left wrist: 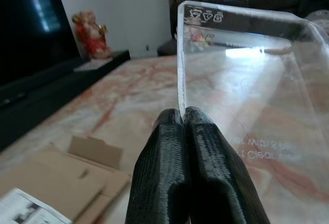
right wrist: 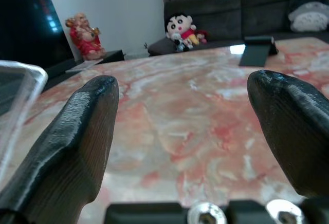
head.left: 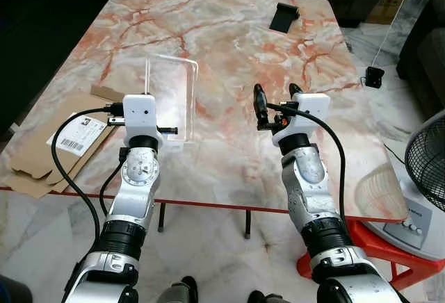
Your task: Picking trash to rubbish bin
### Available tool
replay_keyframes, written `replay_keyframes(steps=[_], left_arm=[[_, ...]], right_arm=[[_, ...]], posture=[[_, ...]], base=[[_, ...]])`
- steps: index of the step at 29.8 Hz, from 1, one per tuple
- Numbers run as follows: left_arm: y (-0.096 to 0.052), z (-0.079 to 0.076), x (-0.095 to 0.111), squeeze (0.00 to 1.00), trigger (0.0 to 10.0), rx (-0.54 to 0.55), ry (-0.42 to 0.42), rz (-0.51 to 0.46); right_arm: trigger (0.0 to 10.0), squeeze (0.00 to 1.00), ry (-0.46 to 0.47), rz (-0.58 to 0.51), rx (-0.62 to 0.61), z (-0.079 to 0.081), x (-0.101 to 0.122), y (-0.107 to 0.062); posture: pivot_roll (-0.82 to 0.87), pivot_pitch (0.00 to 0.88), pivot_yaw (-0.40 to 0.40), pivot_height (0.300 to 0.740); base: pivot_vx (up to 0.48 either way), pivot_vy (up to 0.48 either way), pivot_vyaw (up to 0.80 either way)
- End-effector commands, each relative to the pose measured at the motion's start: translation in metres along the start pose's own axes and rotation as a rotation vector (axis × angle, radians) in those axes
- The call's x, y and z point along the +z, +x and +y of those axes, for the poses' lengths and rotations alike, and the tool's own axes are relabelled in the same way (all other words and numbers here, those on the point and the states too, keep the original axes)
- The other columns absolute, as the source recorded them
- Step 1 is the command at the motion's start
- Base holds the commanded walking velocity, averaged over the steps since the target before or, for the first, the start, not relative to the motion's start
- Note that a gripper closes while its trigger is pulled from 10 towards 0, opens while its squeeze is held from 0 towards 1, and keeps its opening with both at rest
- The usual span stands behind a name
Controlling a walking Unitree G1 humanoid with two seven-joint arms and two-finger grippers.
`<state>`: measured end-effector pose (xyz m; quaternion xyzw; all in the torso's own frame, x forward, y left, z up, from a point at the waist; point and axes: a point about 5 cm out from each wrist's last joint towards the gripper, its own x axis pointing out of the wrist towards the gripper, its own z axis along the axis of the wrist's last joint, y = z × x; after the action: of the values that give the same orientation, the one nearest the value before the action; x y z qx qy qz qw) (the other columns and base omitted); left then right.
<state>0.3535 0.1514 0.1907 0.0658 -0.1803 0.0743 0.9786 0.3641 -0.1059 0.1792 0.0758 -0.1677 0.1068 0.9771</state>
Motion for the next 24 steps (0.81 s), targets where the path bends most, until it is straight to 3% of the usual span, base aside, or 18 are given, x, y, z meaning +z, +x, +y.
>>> replay_keyframes(steps=[1, 18, 24], left_arm=[[0.0002, 0.0008, 0.0032, 0.0, 10.0, 0.004, 0.016, -0.026], [0.002, -0.0061, 0.008, 0.0, 10.0, -0.007, 0.005, -0.051], [0.0007, -0.0059, 0.0072, 0.0, 10.0, -0.005, 0.002, -0.048]], right_arm=[[10.0, 0.0, 0.003, -0.029, 0.001, 0.0006, 0.0067, 0.0044], [10.0, 0.0, -0.005, -0.015, -0.019, -0.0041, 0.0031, 0.0014], [10.0, 0.0, 0.0, -0.01, -0.018, -0.003, 0.002, 0.0009]], posture=[[0.11, 0.11, -0.019, 0.74], [0.11, 0.133, -0.014, 0.74], [0.11, 0.139, -0.017, 0.74]], base=[[0.0, 0.0, 0.0], [0.0, 0.0, 0.0], [-0.265, 0.0, 0.0]])
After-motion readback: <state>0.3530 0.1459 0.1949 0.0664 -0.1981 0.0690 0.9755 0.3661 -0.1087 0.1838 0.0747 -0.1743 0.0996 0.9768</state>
